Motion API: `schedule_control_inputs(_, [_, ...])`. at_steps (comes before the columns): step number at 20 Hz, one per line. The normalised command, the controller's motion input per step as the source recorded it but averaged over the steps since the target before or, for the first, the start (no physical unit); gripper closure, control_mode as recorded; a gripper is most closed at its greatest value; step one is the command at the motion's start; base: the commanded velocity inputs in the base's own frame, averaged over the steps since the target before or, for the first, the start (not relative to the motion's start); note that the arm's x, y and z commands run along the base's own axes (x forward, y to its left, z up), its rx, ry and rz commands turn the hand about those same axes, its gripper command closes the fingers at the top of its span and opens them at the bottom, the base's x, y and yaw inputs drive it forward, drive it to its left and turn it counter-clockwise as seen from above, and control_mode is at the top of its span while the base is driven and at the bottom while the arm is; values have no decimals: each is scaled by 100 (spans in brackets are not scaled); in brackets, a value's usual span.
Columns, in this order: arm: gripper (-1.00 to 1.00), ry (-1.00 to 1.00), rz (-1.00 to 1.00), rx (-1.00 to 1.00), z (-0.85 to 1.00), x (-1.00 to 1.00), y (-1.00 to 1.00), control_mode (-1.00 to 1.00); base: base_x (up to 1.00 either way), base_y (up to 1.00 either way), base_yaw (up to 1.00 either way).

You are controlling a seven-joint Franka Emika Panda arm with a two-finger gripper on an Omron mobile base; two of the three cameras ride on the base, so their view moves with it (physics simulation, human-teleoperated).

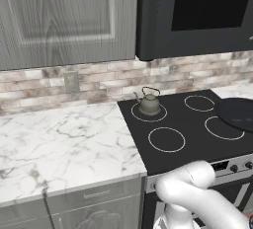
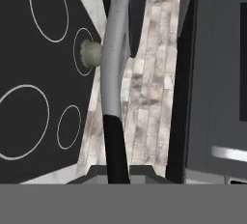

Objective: Pick the pan from the cabinet and place it on the stove. Then turn on the stove burner for the pan.

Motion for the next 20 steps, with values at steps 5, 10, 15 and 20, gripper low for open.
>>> schedule_control_inputs(5, [100,0,3,0,-36,29,-51,-100,0,0,0])
schedule_control_inputs(10, [100,-1,1,0,-34,31,-43,-100,0,0,0])
schedule_control_inputs(15, [100,-4,0,1,-38,30,-34,-100,0,0,0])
schedule_control_inputs(20, [100,-4,0,2,-40,35,-16,-100,0,0,0])
